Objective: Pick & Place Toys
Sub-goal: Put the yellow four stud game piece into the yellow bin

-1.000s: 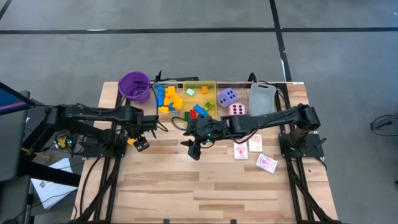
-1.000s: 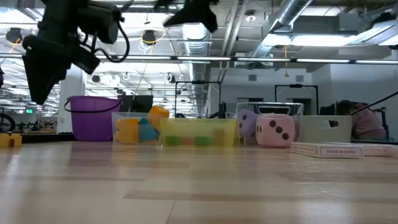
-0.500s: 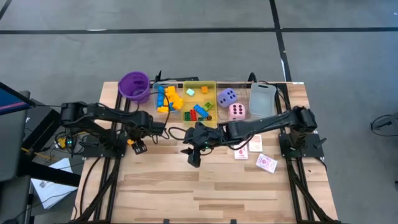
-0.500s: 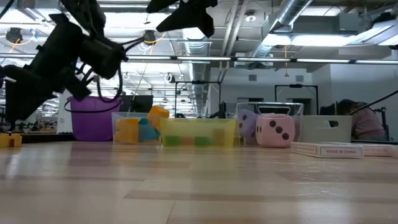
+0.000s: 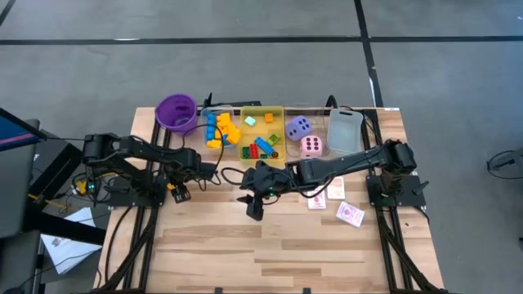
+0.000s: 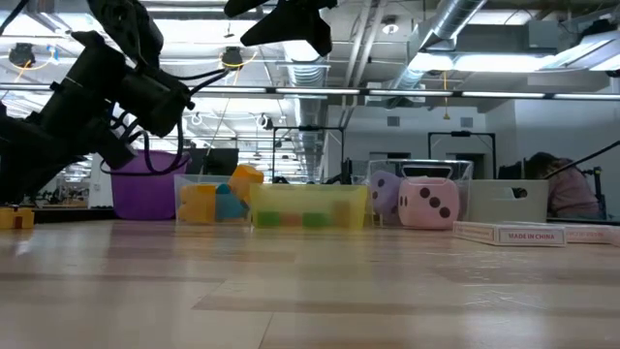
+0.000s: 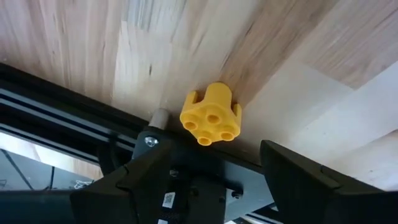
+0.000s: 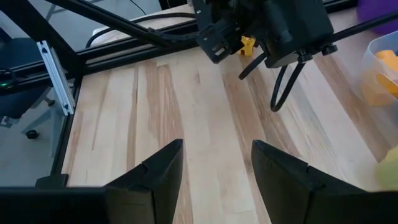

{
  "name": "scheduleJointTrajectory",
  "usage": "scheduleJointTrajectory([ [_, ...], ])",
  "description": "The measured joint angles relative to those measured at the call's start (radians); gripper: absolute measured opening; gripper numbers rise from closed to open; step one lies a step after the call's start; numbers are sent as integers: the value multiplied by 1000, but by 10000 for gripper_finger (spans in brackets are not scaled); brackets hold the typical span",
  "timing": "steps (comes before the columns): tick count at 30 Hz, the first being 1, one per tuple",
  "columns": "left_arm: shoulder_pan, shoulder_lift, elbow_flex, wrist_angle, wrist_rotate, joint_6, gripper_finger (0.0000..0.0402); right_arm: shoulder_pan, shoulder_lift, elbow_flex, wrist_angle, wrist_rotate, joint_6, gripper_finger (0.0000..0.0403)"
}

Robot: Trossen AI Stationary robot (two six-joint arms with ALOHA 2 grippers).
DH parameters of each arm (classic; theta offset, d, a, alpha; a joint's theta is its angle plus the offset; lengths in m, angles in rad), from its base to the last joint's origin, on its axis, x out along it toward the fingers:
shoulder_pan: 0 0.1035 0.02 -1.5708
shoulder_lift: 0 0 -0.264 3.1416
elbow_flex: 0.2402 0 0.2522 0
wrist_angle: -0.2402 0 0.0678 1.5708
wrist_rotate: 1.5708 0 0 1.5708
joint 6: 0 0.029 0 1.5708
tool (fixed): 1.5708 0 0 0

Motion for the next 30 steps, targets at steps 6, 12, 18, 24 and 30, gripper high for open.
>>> scheduleJointTrajectory([
  [6,0,0,0,23,0,-2,239,0,0,0,0,0,0,184],
  [12,0,16,0,59,-1,-6,239,0,0,0,0,1,0,184],
  [18,0,92,-9,52,-1,-7,239,1,0,0,-1,1,0,184],
  [24,0,181,-10,54,5,-7,239,10,0,0,-3,0,37,184],
  [30,0,217,-10,60,6,-8,239,26,-1,0,-4,-1,37,184],
])
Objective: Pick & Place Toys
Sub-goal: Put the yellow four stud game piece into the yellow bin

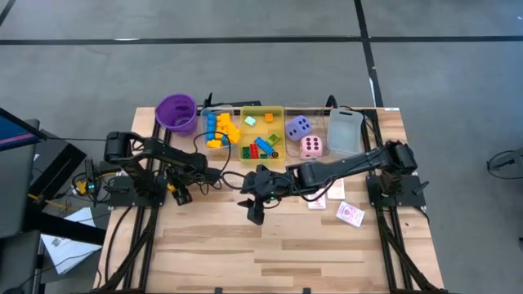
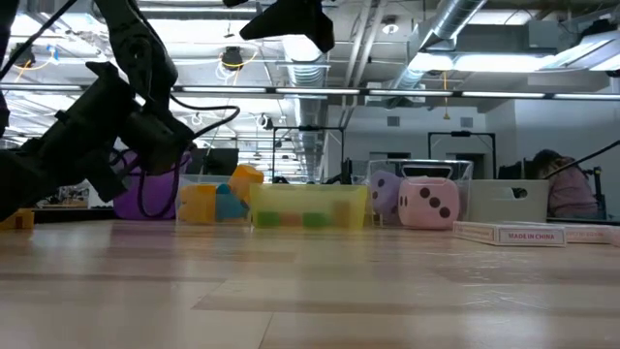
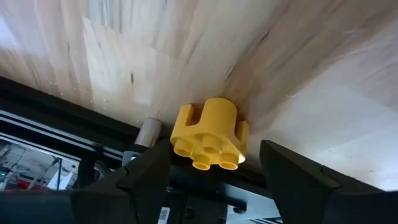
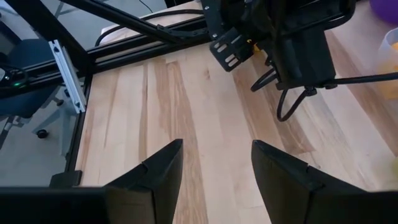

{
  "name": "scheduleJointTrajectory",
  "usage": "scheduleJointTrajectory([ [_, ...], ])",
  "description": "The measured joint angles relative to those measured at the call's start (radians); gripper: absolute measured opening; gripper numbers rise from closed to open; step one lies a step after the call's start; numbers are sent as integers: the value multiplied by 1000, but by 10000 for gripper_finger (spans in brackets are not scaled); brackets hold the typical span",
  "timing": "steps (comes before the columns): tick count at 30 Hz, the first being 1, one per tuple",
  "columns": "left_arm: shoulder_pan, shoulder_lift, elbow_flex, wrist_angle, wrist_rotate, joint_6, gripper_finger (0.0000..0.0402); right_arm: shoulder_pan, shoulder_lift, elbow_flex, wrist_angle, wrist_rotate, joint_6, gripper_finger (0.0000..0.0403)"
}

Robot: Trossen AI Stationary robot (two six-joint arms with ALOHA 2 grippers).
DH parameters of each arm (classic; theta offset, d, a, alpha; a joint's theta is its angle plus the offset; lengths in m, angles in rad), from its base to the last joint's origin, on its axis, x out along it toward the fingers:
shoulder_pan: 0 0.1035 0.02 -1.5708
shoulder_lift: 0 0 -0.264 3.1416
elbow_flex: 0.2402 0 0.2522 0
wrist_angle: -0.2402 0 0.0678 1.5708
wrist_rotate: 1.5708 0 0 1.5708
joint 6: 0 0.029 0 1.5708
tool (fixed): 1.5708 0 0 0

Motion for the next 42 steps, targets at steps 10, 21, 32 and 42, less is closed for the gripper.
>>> scheduleJointTrajectory([
  [10,0,2,0,18,14,0,235,6,0,0,0,0,12,184],
  [21,0,2,0,73,75,0,208,6,0,0,-1,1,15,184],
  [32,0,2,0,81,81,0,164,6,0,0,0,1,10,184],
  [42,0,2,1,60,81,2,133,-4,0,0,0,0,7,184],
])
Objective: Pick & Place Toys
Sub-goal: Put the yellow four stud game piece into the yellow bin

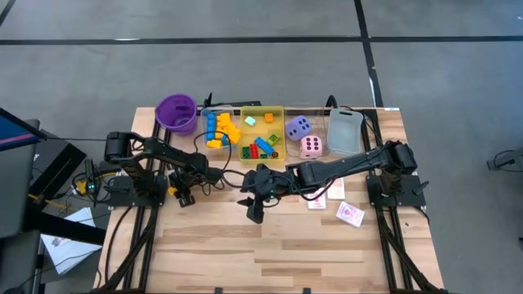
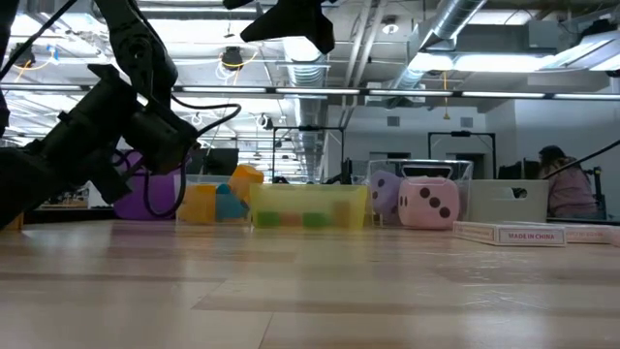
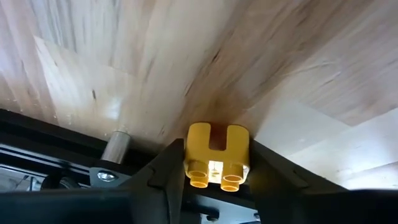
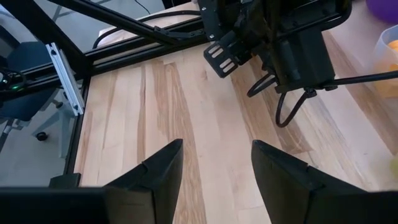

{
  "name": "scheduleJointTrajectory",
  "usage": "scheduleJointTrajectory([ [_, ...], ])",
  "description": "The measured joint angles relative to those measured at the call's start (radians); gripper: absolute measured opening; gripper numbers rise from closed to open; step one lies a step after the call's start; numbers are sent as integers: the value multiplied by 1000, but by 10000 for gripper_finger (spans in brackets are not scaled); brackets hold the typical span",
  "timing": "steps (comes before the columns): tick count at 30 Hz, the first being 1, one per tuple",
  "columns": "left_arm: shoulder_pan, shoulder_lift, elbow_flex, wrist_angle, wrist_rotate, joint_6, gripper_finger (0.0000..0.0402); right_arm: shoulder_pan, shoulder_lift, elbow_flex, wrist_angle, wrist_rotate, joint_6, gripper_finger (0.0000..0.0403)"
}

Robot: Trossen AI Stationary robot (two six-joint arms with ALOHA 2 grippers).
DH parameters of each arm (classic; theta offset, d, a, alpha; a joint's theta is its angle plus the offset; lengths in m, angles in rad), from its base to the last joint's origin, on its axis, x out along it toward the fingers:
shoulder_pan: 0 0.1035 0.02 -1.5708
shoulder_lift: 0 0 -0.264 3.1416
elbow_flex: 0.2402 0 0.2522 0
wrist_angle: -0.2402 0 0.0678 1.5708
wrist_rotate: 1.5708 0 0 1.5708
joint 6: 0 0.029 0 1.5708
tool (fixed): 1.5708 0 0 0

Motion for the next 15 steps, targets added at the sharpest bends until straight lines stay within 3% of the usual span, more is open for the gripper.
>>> scheduleJointTrajectory([
  [8,0,-17,4,-34,-1,29,132,1,0,0,0,-5,5,184],
  [15,0,-135,40,-10,15,28,132,0,0,15,-21,-6,8,184],
])
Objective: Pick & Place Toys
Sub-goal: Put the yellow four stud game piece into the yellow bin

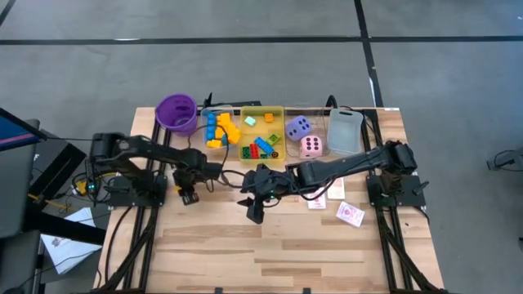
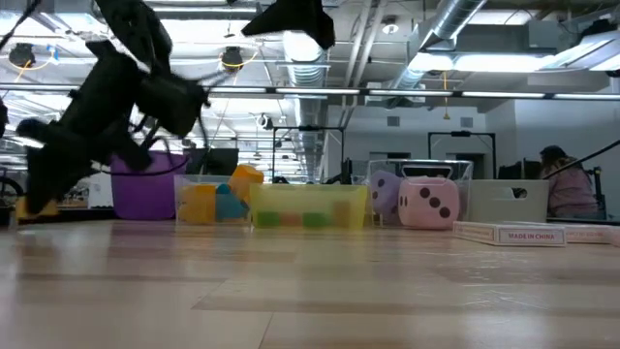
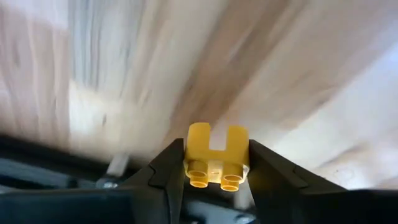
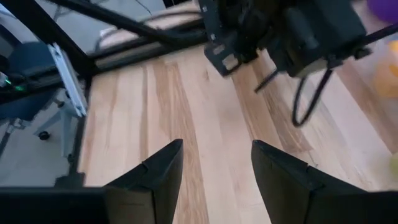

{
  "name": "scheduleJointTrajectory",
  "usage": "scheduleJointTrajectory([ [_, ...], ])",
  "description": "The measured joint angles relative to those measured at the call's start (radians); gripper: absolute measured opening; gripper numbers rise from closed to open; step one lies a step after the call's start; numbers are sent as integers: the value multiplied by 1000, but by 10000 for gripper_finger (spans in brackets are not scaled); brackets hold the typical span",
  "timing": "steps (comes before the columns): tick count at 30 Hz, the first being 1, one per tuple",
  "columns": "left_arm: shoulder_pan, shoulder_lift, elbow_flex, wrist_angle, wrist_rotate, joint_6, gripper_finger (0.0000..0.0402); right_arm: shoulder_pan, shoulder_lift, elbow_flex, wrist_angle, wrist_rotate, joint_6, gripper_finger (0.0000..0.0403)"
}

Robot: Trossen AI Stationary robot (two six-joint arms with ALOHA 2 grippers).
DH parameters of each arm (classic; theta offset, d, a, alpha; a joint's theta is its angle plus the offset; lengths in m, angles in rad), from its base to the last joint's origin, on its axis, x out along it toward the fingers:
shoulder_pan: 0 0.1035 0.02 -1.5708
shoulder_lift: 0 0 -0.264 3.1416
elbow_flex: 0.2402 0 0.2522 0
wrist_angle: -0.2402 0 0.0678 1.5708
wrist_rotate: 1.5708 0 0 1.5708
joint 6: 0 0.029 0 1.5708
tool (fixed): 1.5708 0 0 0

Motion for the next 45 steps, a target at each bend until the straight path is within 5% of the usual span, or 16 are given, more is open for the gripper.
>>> scheduleJointTrajectory([
  [14,0,-411,5,462,92,-91,133,-36,0,369,-272,5,-107,184],
  [22,0,-510,6,871,79,-112,134,-51,-2,608,-385,67,-222,184],
  [30,4,-464,6,1281,-20,-132,135,-50,0,661,-441,69,-299,184],
  [34,37,-416,5,1354,-110,-177,135,-51,0,659,-474,69,-285,184],
  [45,196,-92,5,1666,-180,-188,146,-48,0,651,-479,69,-259,184],
])
